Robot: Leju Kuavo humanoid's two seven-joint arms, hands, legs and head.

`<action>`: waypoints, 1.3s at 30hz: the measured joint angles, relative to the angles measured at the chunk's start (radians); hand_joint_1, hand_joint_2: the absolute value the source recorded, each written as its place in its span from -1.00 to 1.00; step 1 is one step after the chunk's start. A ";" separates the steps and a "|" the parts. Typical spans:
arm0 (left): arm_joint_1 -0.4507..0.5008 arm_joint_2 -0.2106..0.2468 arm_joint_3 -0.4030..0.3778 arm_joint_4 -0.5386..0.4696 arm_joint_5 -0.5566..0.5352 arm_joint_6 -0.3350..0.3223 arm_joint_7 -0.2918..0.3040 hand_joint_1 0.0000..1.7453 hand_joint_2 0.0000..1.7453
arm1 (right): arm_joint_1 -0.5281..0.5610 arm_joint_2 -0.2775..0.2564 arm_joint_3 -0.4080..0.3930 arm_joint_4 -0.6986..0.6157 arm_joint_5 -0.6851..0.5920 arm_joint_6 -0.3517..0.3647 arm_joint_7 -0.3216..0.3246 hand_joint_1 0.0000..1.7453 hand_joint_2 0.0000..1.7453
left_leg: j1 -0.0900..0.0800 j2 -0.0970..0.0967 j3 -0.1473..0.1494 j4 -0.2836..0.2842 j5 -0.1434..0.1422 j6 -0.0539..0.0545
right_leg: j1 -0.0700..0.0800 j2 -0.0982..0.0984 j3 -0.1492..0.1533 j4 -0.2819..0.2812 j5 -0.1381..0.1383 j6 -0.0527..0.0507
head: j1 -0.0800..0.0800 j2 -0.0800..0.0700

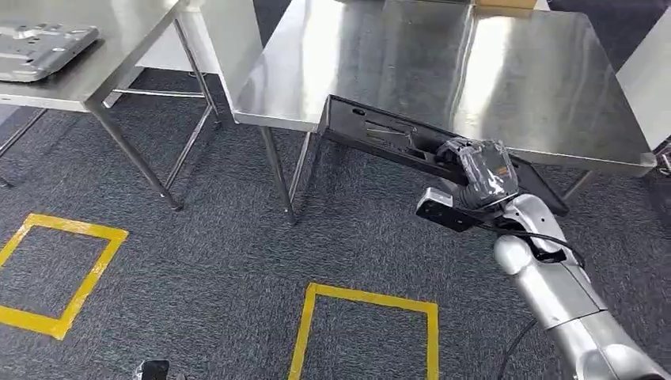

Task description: Take the parts from the cabinet and place them on the table.

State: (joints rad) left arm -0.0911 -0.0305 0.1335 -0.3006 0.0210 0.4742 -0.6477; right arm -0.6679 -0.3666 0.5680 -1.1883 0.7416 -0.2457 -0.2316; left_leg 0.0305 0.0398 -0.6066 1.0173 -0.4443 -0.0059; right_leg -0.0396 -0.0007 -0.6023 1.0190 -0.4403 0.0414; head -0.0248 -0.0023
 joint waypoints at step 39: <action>-0.003 0.008 -0.003 0.000 0.020 -0.002 0.016 -1.00 1.00 | 0.005 0.010 0.027 0.005 -0.033 0.039 -0.035 0.68 1.00 | -0.037 -0.001 -0.018 0.001 0.022 0.067 | 0.016 -0.008 0.011 -0.010 -0.007 0.009 | 0.003 0.000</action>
State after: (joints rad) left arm -0.0945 -0.0225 0.1305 -0.3002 0.0408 0.4719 -0.6317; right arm -0.6624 -0.3567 0.5951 -1.1830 0.7088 -0.2064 -0.2663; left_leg -0.0063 0.0387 -0.6248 1.0180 -0.4221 0.0608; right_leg -0.0240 -0.0087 -0.5910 1.0093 -0.4472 0.0503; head -0.0217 -0.0023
